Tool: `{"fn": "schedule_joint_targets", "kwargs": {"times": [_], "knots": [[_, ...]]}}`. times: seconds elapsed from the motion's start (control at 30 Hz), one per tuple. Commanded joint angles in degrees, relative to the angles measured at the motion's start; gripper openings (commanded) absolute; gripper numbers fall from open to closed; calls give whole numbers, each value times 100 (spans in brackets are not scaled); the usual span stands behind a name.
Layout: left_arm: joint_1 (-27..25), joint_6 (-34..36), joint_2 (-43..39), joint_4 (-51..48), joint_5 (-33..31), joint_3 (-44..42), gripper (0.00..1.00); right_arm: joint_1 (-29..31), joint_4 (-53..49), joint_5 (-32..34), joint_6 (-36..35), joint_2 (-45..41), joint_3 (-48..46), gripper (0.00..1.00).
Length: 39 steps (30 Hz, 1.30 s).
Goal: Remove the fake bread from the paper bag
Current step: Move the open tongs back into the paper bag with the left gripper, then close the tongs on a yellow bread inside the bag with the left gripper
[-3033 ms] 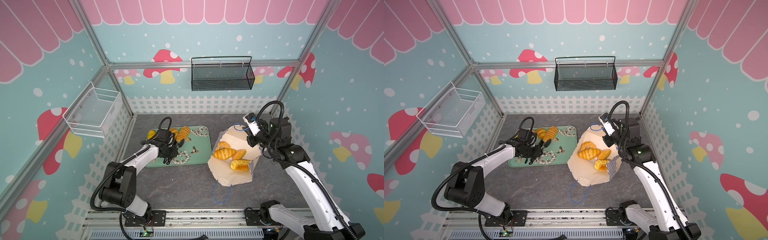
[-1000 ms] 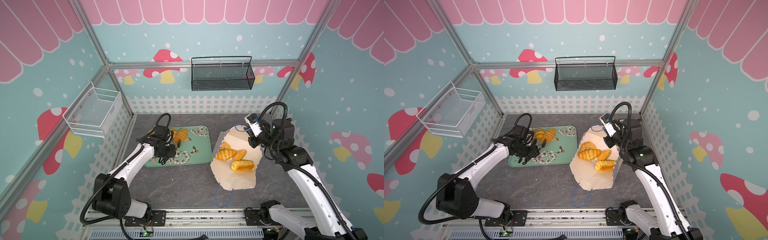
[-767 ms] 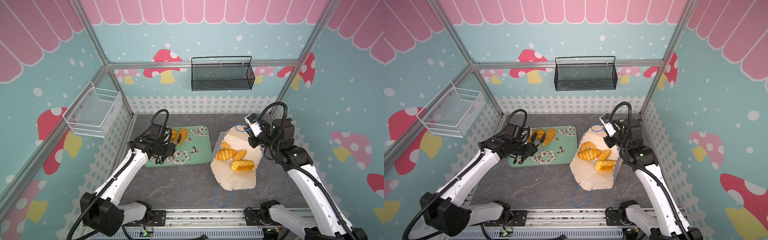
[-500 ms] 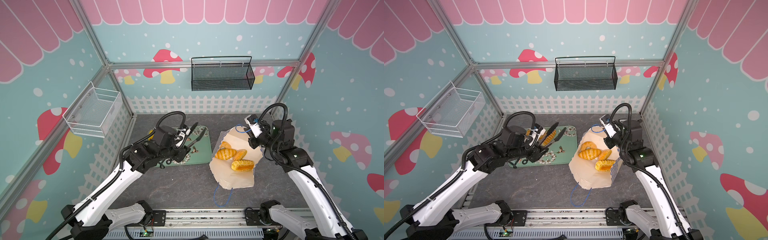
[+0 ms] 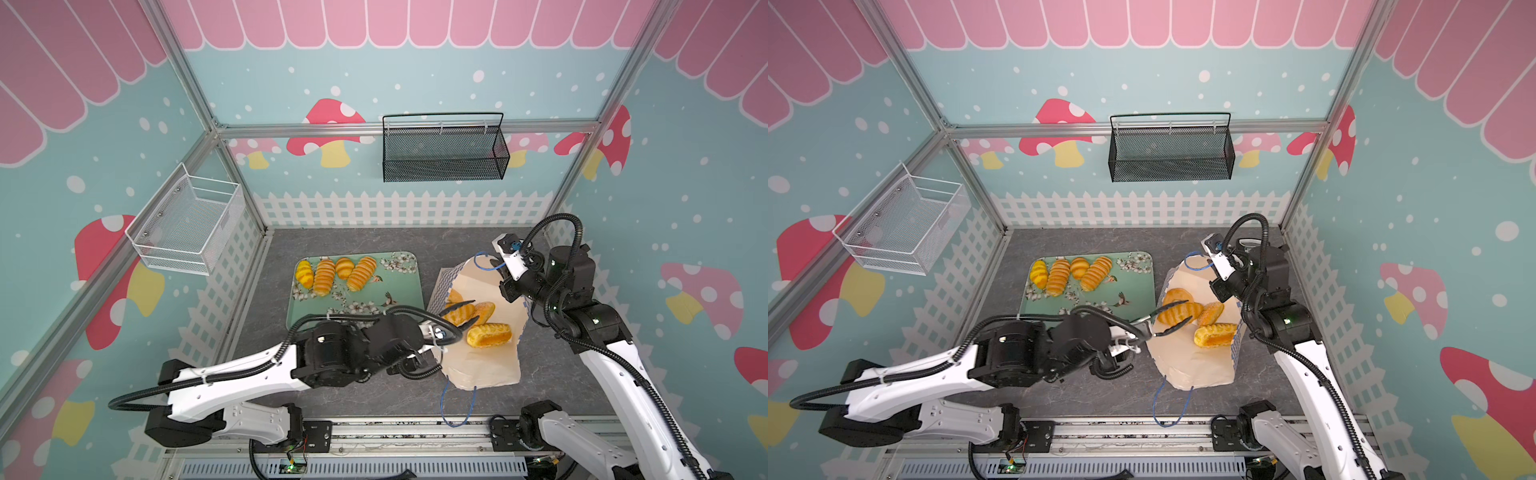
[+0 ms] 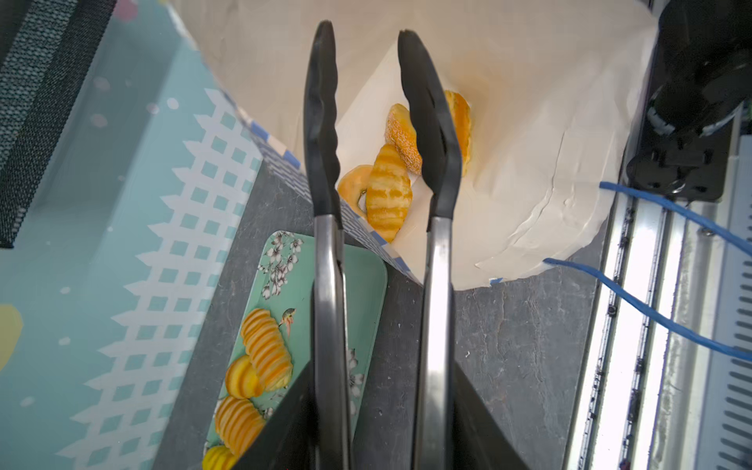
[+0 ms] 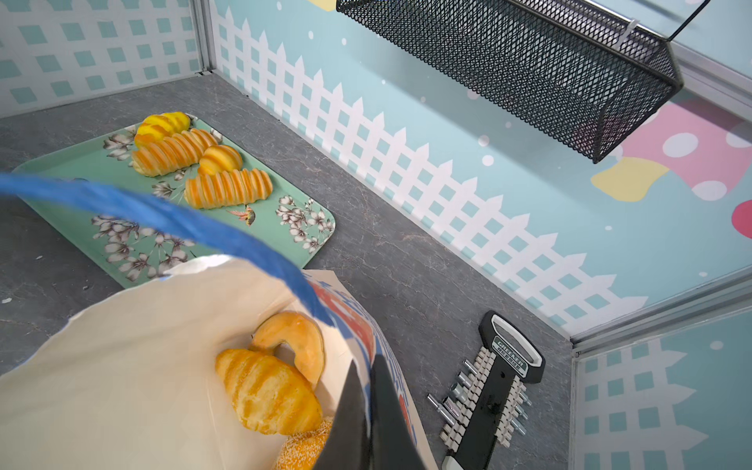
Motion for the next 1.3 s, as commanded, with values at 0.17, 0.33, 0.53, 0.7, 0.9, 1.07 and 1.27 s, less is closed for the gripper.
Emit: {"fn": "schedule_joint_targets", "kwargs": {"times": [0.17, 0.33, 0.53, 0.7, 0.9, 1.07, 1.27], "knots": [[-110, 76, 1799, -1050, -546, 1389, 44, 33, 320, -138, -96, -91, -21, 0], [141, -111, 2499, -1181, -121, 1817, 48, 33, 323, -302, -134, -88, -30, 0], [532, -604, 2956, -1201, 501, 2146, 51, 33, 323, -354, -154, -102, -23, 0], [658, -982, 3339, -1345, 884, 2493, 52, 37, 323, -399, -166, -126, -23, 0], [769, -1215, 3573, -1428, 1281, 2612, 52, 33, 310, -408, -149, -130, 5, 0], [959, -1543, 3729, -1446, 1248, 2628, 52, 37, 315, -455, -118, -111, -12, 0], [1052, -1743, 3914, -1435, 1612, 2764, 52, 34, 316, -475, -88, -97, -9, 0]]}}
